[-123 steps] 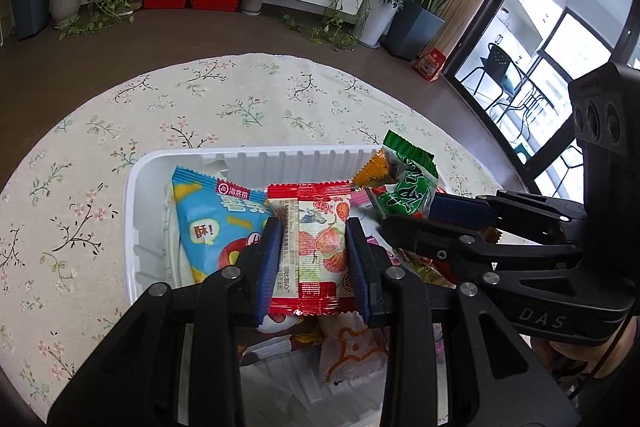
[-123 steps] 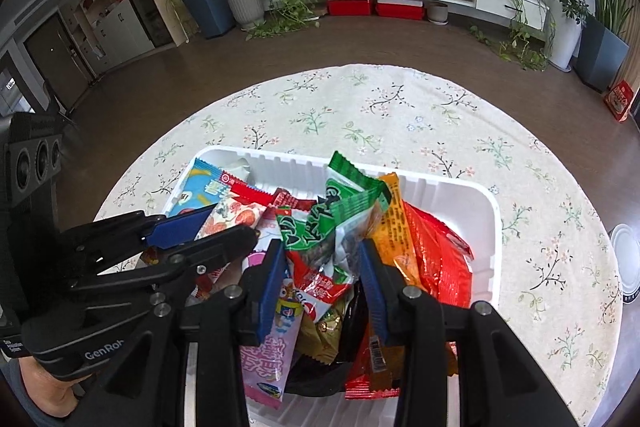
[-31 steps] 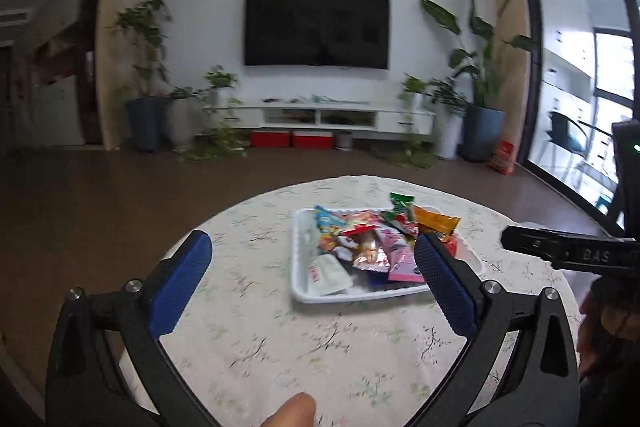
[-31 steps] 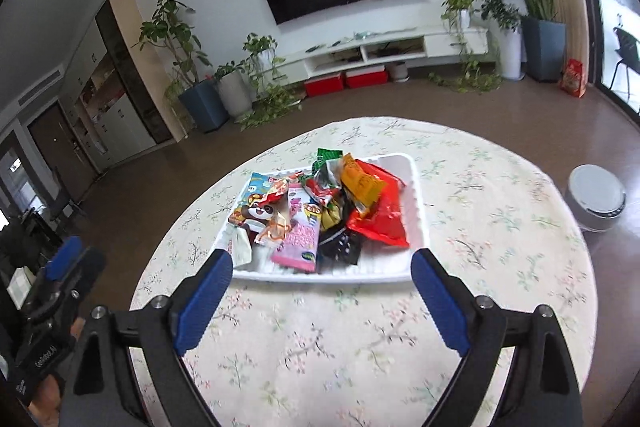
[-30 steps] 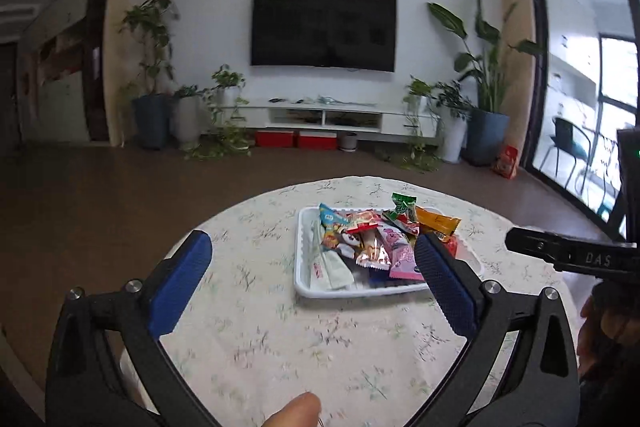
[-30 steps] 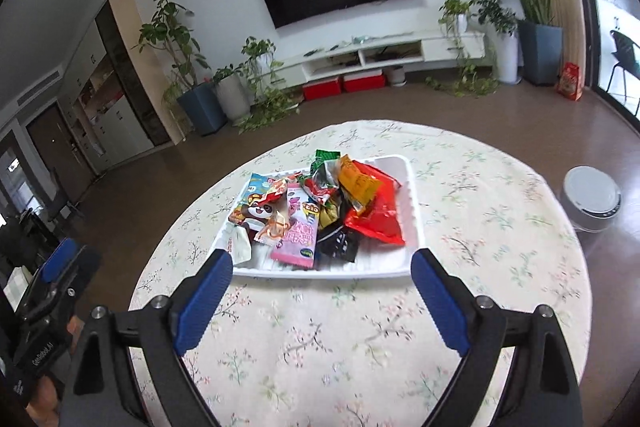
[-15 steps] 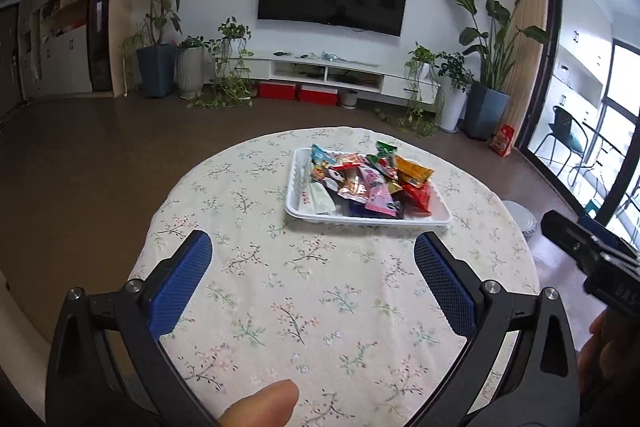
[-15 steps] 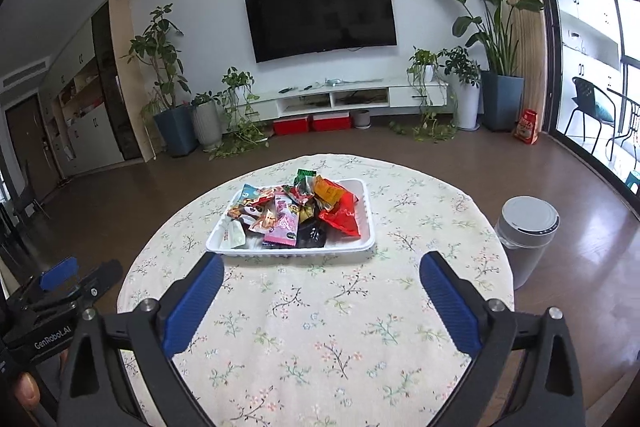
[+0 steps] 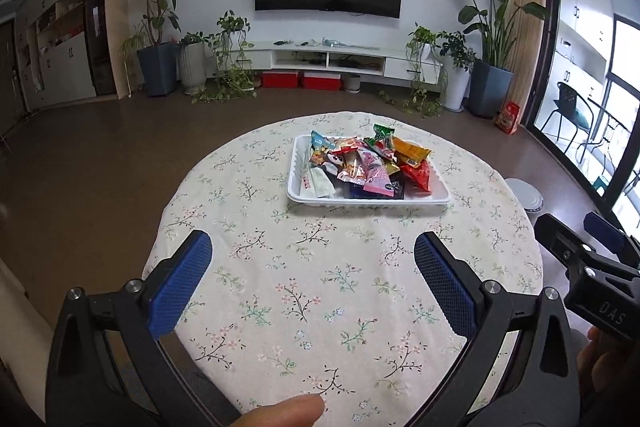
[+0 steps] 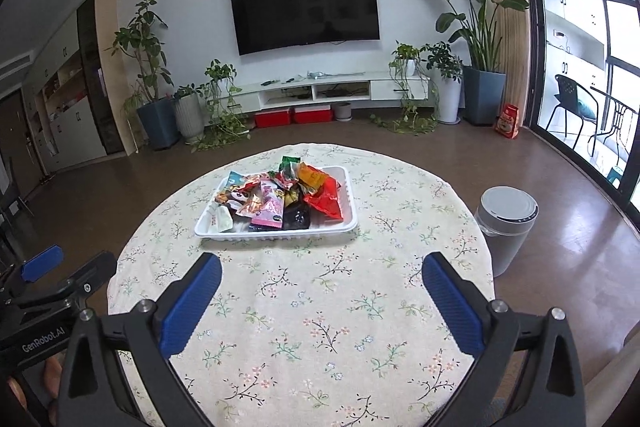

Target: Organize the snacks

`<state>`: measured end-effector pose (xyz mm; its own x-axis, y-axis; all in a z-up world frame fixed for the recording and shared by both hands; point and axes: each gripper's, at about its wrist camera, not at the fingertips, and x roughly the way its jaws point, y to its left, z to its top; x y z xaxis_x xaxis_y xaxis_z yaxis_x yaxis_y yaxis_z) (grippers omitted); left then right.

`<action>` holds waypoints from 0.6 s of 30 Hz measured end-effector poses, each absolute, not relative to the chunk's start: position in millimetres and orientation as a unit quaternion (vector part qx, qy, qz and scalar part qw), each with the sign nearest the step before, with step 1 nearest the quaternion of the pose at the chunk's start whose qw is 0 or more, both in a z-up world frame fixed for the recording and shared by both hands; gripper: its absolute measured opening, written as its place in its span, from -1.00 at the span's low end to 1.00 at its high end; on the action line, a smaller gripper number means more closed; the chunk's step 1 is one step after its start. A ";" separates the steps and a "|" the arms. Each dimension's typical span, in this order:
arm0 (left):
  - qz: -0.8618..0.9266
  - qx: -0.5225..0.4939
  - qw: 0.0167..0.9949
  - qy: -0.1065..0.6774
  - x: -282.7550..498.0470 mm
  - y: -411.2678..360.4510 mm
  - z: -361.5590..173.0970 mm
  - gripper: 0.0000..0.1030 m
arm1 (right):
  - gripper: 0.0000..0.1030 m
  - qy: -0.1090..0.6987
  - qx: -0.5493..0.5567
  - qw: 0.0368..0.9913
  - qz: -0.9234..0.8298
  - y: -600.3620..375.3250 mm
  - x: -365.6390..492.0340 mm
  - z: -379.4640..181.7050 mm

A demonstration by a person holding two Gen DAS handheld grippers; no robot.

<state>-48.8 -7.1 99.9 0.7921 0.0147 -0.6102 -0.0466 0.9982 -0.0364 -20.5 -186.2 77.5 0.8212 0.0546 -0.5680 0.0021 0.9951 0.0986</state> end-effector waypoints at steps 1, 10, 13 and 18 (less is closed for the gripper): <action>0.017 -0.026 0.945 0.325 -47.7 -6.5 98.8 0.99 | 0.99 0.299 0.047 0.953 0.013 -185.5 -21.1 77.3; 0.021 -0.021 0.943 0.332 -44.9 -8.0 93.9 0.99 | 0.99 0.308 0.035 0.951 0.011 -181.4 -22.0 75.6; 0.020 -0.019 0.942 0.334 -43.9 -8.5 90.1 0.99 | 0.99 0.309 0.034 0.950 0.010 -181.3 -22.6 76.0; 0.018 -0.018 0.942 0.335 -42.9 -8.1 87.2 0.99 | 0.99 0.312 0.034 0.949 0.011 -179.3 -22.6 75.3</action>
<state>-42.9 -8.1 87.2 0.7752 0.0227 -0.6313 -0.0466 0.9987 -0.0214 -22.6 -179.3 75.3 0.8049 0.0415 -0.5920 0.0015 0.9974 0.0720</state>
